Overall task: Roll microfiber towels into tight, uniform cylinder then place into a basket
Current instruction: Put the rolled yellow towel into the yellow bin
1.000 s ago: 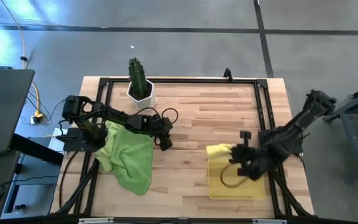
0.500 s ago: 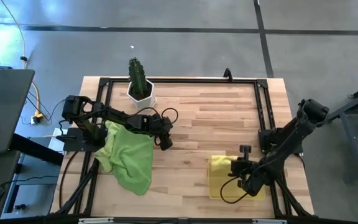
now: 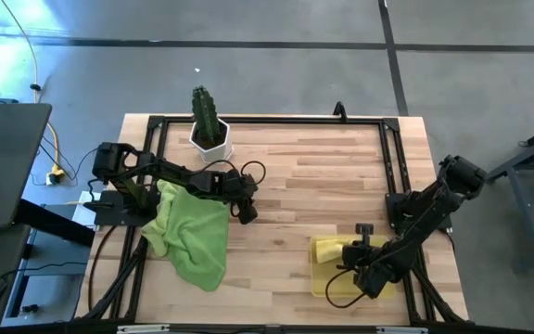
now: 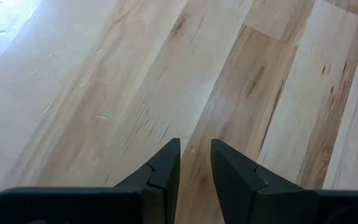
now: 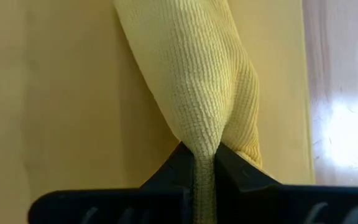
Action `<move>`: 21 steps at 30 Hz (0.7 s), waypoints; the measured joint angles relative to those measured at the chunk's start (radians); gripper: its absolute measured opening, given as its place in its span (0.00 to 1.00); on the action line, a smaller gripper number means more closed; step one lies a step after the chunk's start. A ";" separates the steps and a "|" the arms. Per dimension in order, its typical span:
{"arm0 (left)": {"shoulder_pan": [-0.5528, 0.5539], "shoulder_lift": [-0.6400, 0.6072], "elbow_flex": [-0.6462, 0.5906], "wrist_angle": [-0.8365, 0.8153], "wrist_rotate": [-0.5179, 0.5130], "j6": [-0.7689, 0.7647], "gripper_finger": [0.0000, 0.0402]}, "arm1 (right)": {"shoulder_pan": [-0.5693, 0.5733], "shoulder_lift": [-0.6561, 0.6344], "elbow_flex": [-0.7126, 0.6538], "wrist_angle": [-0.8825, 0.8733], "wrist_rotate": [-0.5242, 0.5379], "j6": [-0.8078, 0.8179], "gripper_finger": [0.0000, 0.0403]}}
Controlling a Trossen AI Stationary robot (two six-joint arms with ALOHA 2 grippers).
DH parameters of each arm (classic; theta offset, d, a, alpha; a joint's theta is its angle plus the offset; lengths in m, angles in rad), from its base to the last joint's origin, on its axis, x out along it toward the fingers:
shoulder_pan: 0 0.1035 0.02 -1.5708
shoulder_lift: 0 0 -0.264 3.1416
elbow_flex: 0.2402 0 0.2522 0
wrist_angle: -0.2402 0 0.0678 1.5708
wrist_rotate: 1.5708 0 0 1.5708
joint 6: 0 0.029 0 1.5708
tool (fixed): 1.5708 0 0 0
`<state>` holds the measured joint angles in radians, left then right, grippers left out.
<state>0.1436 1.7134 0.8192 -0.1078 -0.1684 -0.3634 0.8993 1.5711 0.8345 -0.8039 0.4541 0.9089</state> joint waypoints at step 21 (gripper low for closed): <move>0.000 0.000 0.000 0.000 0.000 0.000 0.19 | -0.092 -0.001 0.036 -0.096 -0.144 -0.029 0.46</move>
<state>0.1436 1.7134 0.8196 -0.1078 -0.1680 -0.3637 0.8075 1.5700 0.8700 -0.9003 0.3100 0.8799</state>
